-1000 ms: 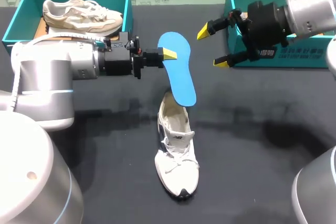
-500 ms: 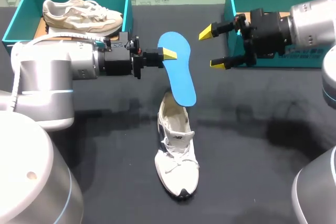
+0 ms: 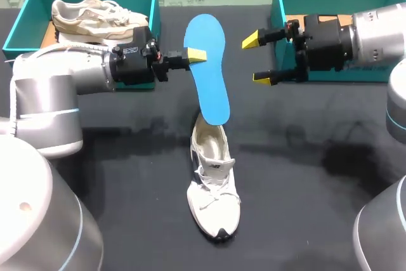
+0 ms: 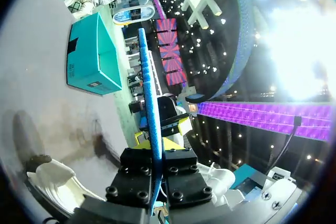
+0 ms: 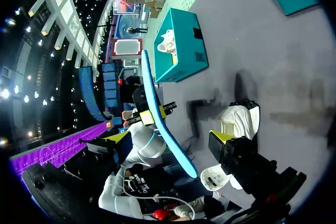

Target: Take the shoe out of the shoebox, open the shoe tongue, remove and reinsert the insole, then place the shoe into the shoebox

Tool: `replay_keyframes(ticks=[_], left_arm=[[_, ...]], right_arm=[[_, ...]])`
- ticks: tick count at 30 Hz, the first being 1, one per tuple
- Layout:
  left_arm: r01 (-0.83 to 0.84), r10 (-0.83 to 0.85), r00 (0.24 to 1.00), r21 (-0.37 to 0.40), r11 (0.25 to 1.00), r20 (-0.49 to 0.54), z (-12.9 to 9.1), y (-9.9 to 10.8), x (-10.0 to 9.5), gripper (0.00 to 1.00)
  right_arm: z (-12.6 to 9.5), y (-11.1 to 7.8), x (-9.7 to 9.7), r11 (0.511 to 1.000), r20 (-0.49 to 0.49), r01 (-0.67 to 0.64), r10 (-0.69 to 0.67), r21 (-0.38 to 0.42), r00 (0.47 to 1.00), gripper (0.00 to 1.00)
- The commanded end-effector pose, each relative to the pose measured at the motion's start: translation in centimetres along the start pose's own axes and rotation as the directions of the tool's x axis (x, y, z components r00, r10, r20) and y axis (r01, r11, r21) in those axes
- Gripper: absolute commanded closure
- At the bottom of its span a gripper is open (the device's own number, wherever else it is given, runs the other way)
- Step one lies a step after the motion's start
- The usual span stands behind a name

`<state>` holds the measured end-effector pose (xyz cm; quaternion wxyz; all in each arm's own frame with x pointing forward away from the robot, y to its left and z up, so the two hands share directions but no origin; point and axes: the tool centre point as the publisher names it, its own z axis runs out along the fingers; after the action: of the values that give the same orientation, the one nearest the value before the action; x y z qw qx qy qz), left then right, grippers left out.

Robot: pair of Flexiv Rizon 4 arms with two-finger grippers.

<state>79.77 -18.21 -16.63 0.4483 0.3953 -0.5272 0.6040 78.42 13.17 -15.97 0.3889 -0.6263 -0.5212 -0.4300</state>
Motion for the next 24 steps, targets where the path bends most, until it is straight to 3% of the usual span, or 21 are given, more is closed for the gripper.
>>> replay_keyframes(ticks=[1,5,8,10,12,23,24], left_arm=[[-0.157,0.157,0.988,-0.013,0.988,-0.010,-1.0,-0.3,0.7,1.00],[-0.417,0.417,0.908,0.003,0.909,-0.034,-1.6,-0.5,1.6,1.00],[-0.608,0.609,0.791,0.028,0.793,-0.067,-1.6,-0.9,2.1,1.00],[-0.755,0.752,0.645,0.040,0.655,-0.135,-1.4,-1.3,2.4,1.00],[-0.882,0.864,0.453,0.031,0.471,-0.221,-1.6,-1.8,2.3,1.00],[-0.882,0.860,0.454,0.023,0.472,-0.231,-1.6,-2.5,2.2,1.00],[-0.916,0.891,0.391,0.002,0.402,-0.230,-1.4,-2.3,2.1,1.00]], right_arm=[[0.2,0.2,-0.2,1.000,-0.032,-0.004,0.004,-0.001,0.999,0.00],[0.2,0.2,-0.3,1.000,-0.055,-0.006,0.007,0.006,0.998,0.00],[0.2,0.2,-0.3,1.000,-0.055,-0.006,0.007,0.006,0.998,0.00],[0.2,0.2,-0.3,1.000,-0.055,-0.006,0.007,0.006,0.998,0.00],[0.2,0.2,-0.3,1.000,-0.055,-0.006,0.007,0.006,0.998,0.00],[0.2,0.2,-0.3,1.000,-0.055,-0.006,0.007,0.006,0.998,0.00],[0.2,0.2,-0.3,1.000,-0.055,-0.006,0.007,0.006,0.998,0.00]])
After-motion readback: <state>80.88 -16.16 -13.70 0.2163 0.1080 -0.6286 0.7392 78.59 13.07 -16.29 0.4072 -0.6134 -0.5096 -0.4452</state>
